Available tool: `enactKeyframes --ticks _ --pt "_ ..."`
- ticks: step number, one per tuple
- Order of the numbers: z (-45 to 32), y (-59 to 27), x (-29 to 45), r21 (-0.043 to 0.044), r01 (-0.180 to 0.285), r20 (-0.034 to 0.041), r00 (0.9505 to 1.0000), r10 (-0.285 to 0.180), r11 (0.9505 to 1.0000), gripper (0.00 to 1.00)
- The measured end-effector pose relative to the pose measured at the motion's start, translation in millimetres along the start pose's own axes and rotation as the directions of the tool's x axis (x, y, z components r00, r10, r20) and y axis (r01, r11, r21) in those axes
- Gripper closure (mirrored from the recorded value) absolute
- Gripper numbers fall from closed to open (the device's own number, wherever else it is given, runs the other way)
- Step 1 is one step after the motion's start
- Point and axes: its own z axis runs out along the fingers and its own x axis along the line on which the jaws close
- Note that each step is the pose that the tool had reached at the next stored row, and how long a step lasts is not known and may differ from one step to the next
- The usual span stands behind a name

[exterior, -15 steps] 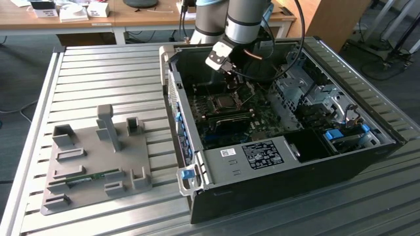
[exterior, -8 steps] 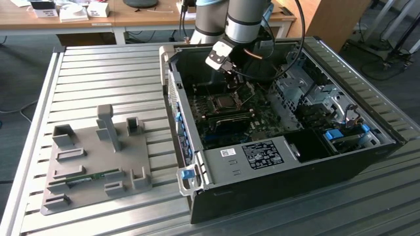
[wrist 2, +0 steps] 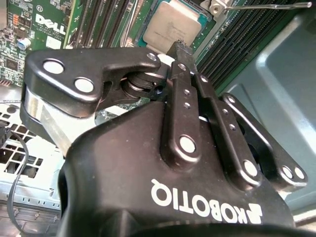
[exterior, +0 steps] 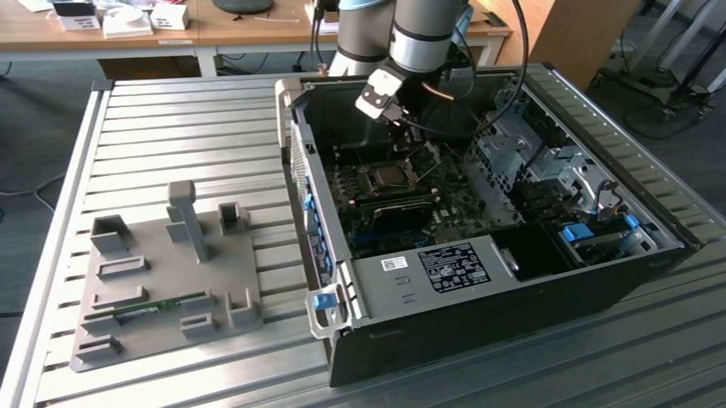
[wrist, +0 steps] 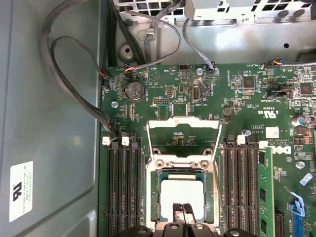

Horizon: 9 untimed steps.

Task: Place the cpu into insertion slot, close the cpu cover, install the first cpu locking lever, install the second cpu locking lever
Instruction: 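Close the cpu cover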

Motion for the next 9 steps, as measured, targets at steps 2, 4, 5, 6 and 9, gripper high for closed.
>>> enactKeyframes --ticks 2,4,5,6,9 --pt "-1.6 0.0 0.0 0.0 0.0 0.0 1.0 0.0 1.0 0.89" --pt "-3.3 0.1 0.1 0.0001 0.0 0.0001 1.0 0.0 1.0 0.89" --pt "-4.2 0.1 0.1 0.0001 0.0 0.0001 1.0 0.0 1.0 0.89" --pt "-5.3 0.2 0.1 0.0 0.0 0.0 1.0 0.0 1.0 0.89" --pt "-8.5 0.3 0.2 0.0001 0.0 0.0 1.0 0.0 1.0 0.89"
